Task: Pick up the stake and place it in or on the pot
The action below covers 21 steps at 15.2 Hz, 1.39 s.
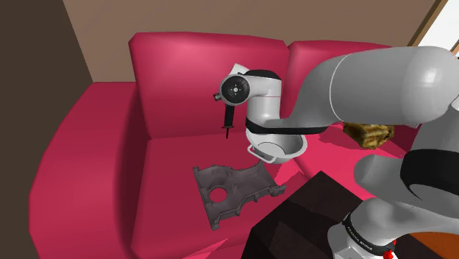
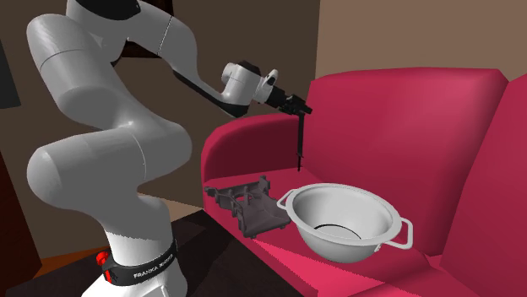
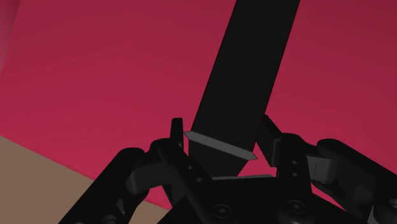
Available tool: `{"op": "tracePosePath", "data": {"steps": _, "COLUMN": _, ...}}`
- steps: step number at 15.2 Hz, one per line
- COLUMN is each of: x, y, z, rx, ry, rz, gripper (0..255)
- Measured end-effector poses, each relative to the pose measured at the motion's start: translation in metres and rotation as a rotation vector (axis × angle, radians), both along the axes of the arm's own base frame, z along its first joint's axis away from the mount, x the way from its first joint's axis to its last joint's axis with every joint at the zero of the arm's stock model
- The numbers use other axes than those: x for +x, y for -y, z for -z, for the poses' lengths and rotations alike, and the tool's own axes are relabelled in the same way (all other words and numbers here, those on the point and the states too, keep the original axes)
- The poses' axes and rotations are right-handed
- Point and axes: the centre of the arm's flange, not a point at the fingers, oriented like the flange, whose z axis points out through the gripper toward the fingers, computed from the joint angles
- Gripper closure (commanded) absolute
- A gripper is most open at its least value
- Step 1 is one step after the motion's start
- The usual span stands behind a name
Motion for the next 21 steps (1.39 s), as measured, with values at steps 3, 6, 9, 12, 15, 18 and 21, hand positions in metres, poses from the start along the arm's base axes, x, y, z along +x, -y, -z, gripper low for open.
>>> {"op": "tracePosePath", "data": {"steps": 3, "x": -0.002, "y": 0.001, "z": -0.015, "rx": 0.000, "ry": 0.000, "rz": 0.000, "gripper": 255}}
{"op": "tracePosePath", "data": {"steps": 6, "x": -0.001, "y": 0.000, "z": -0.030, "rx": 0.000, "ry": 0.000, "rz": 0.000, "gripper": 255}}
{"op": "tracePosePath", "data": {"steps": 9, "x": -0.001, "y": -0.001, "z": -0.046, "rx": 0.000, "ry": 0.000, "rz": 0.000, "gripper": 255}}
{"op": "tracePosePath", "data": {"steps": 12, "x": -0.001, "y": 0.001, "z": -0.062, "rx": 0.000, "ry": 0.000, "rz": 0.000, "gripper": 255}}
{"op": "tracePosePath", "data": {"steps": 15, "x": -0.012, "y": 0.023, "z": -0.074, "rx": -0.001, "ry": 0.000, "rz": 0.000, "gripper": 255}}
{"op": "tracePosePath", "data": {"steps": 18, "x": -0.023, "y": 0.055, "z": -0.087, "rx": -0.001, "ry": 0.000, "rz": 0.001, "gripper": 255}}
{"op": "tracePosePath", "data": {"steps": 21, "x": -0.036, "y": 0.091, "z": -0.099, "rx": -0.002, "ry": -0.001, "rz": 0.002, "gripper": 255}}
